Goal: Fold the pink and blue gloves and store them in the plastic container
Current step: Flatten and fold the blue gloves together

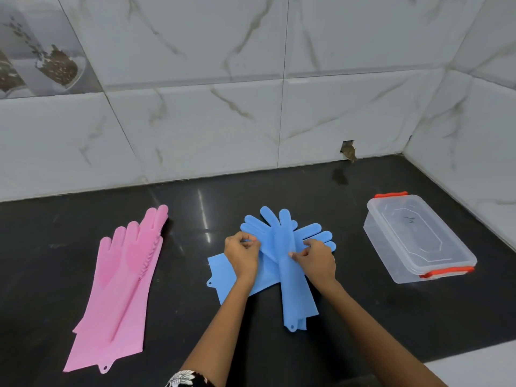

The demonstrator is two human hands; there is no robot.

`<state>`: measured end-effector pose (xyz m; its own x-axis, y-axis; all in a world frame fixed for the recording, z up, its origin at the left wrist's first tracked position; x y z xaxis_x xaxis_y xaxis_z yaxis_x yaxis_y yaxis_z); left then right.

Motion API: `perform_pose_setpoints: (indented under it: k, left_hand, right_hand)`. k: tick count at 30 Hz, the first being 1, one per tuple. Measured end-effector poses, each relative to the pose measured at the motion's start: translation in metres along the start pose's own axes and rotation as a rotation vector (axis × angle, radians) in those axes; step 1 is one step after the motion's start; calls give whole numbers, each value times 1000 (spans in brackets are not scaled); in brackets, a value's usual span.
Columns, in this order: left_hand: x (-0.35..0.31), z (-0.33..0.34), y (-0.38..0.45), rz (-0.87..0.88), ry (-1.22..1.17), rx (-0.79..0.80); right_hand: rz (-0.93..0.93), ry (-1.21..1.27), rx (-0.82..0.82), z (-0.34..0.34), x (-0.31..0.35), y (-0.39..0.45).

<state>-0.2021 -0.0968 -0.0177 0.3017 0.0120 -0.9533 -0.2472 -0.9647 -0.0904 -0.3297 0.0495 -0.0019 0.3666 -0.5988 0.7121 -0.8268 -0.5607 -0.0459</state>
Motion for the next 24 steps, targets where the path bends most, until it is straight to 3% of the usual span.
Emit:
perform_pose_setpoints:
  k: [15, 20, 24]
  left_hand:
    - [-10, -34, 23, 29, -36, 11]
    - [-8, -77, 56, -27, 25, 17]
    - [6, -90, 52, -54, 87, -9]
  right_hand:
    - [31, -142, 86, -20, 1, 11]
    - [-33, 1, 185, 1, 12, -2]
    - [-112, -171, 200, 18, 12, -16]
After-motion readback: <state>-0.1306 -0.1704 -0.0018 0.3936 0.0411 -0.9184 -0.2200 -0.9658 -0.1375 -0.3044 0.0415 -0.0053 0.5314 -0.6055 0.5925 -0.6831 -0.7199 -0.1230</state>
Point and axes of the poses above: each hand's wrist, its own y-axis towards the middle knuckle, its own z-axis out of the palm, x = y × z, the point moved 6 cm from there along y, towards the middle knuckle, and after that the axes turned 4 degrees about -z, right-handed, at the moved point
